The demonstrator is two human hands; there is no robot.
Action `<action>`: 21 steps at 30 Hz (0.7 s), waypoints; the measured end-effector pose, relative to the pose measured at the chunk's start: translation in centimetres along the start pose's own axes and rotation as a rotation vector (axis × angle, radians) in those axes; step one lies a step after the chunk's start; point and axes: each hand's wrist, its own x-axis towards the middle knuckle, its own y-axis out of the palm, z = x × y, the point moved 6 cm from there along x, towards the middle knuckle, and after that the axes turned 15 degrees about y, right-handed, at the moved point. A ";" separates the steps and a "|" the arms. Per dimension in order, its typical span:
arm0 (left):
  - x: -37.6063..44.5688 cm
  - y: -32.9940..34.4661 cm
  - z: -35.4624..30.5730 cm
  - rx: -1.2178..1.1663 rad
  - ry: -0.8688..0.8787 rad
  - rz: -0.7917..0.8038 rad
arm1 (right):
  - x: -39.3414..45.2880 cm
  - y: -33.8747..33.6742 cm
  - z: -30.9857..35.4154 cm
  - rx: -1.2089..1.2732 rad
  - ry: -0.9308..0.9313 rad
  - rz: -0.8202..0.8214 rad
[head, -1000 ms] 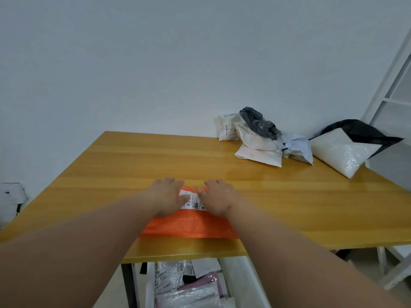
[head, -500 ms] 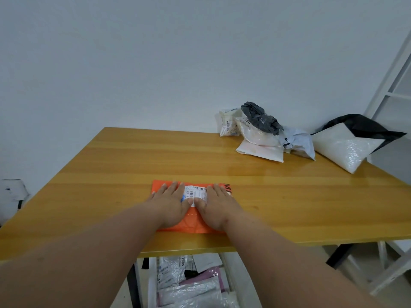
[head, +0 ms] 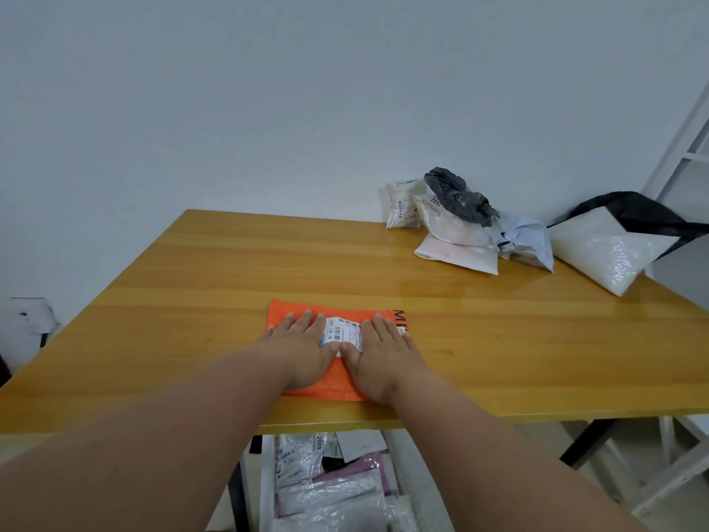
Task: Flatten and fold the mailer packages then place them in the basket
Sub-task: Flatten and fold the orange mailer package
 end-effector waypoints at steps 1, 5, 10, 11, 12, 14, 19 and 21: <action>0.0 0.1 0.0 0.007 0.001 -0.002 | -0.1 0.1 0.0 -0.005 -0.001 -0.003; -0.1 0.2 0.0 0.015 -0.004 -0.011 | -0.2 0.2 0.0 -0.038 0.000 -0.014; -0.2 0.4 0.0 0.030 -0.009 -0.003 | -0.4 0.3 0.0 -0.050 -0.006 -0.027; -0.2 0.4 0.0 0.036 -0.010 -0.003 | -0.4 0.3 0.0 -0.052 -0.005 -0.031; -0.2 0.4 -0.1 0.041 -0.011 -0.004 | -0.4 0.4 0.0 -0.055 -0.006 -0.034; -0.2 0.4 -0.1 0.043 -0.016 -0.004 | -0.4 0.4 0.0 -0.057 -0.007 -0.038; -0.4 0.4 -0.2 0.055 -0.005 -0.007 | -0.4 0.4 0.0 -0.051 -0.009 -0.047; -0.5 0.4 -0.3 0.062 0.006 -0.003 | -0.4 0.5 0.0 -0.046 -0.008 -0.050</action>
